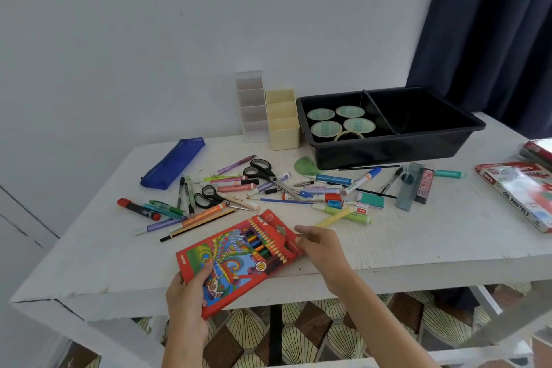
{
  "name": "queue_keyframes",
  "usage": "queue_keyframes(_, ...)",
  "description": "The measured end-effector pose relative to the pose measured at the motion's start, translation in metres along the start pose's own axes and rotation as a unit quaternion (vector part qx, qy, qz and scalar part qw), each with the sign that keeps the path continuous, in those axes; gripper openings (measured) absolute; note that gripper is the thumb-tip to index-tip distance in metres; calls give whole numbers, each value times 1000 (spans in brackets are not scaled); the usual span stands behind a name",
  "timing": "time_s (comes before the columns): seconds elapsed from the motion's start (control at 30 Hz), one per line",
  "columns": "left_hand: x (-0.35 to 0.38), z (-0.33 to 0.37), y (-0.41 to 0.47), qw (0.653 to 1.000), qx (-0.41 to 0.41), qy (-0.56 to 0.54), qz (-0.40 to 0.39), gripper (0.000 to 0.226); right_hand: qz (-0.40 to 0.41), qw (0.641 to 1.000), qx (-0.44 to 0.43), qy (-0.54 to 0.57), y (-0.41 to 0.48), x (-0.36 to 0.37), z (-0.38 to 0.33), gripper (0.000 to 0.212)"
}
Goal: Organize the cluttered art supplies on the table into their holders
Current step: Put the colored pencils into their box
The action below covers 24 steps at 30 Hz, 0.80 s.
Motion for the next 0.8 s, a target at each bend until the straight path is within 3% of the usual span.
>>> queue_keyframes(0.1, 3, -2, -1, 999, 34, -22, 28, 35, 2, 1000, 4, 23, 2, 1, 3, 19)
queue_keyframes(0.33, 26, -10, -7, 995, 56, -81, 21, 35, 105, 987, 20, 119, -9, -24, 11, 22)
queue_keyframes(0.57, 64, -22, -34, 990, 58, -130, 2, 30, -5, 984, -25, 175, -22, -39, 2, 16)
queue_keyframes(0.67, 99, -30, -57, 986, 63, -149, -36, 33, -79, 977, -67, 186, -38, -44, -3, 29)
queue_keyframes(0.73, 125, -38, -74, 984, 63, -150, -77, 35, -78, 978, -84, 173, -45, -54, -4, 33)
queue_keyframes(0.8, 151, -48, -89, 981, 57, -133, -127, 38, -27, 979, -74, 189, -44, -76, 0, 42)
Point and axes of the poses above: each hand's wrist, its own y-axis towards the middle knuckle, its own x-axis out of the palm, z = x × y, the point moved 4 cm from there along y, towards the middle knuckle, and after that the axes turned 12 degrees about -y, right-handed, at the moved point
